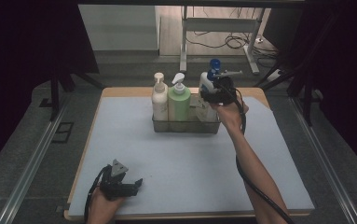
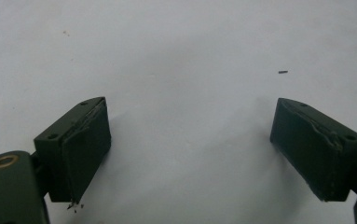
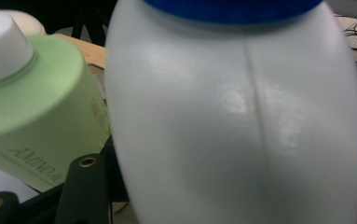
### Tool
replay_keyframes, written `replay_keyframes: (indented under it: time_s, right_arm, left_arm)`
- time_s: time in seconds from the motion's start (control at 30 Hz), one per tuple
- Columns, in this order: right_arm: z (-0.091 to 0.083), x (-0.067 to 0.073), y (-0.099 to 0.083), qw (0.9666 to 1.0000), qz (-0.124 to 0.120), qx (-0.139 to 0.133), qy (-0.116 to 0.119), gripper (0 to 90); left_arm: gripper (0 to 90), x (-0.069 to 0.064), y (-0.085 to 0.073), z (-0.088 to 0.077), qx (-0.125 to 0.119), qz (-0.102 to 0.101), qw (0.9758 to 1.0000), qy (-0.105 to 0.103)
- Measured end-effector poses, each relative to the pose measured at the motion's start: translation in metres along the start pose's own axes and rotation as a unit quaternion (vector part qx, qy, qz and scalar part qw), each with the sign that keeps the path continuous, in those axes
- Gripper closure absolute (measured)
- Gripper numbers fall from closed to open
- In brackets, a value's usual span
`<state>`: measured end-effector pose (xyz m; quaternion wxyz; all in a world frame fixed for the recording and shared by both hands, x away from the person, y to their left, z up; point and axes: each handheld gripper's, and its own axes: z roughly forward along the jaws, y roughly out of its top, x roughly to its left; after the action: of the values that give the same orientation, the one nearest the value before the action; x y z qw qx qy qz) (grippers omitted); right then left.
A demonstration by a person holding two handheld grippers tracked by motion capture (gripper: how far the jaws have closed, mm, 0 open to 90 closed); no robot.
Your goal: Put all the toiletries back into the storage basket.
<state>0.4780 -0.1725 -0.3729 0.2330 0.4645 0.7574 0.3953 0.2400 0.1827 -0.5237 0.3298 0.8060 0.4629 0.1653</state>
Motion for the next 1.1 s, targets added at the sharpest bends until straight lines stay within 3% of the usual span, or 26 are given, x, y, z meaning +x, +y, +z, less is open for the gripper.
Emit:
replay_keyframes:
  time_s: [0.63, 0.83, 1.0, 1.1]
  right_arm:
    - [0.015, 0.006, -0.024, 0.9998, -0.002, 0.017, 0.006, 40.2]
    - [0.014, 0.010, -0.027, 0.9998, -0.014, 0.012, 0.006, 39.4]
    - [0.014, 0.007, -0.028, 0.9997, -0.013, 0.012, 0.016, 37.9]
    - [0.015, 0.004, -0.029, 0.9995, 0.001, 0.006, 0.030, 34.7]
  left_arm:
    - [12.0, 0.000, 0.000, 0.000, 0.000, 0.000, 1.0000, 0.000]
    - [12.0, 0.000, 0.000, 0.000, 0.000, 0.000, 1.0000, 0.000]
    - [12.0, 0.000, 0.000, 0.000, 0.000, 0.000, 1.0000, 0.001]
    - [12.0, 0.000, 0.000, 0.000, 0.000, 0.000, 1.0000, 0.000]
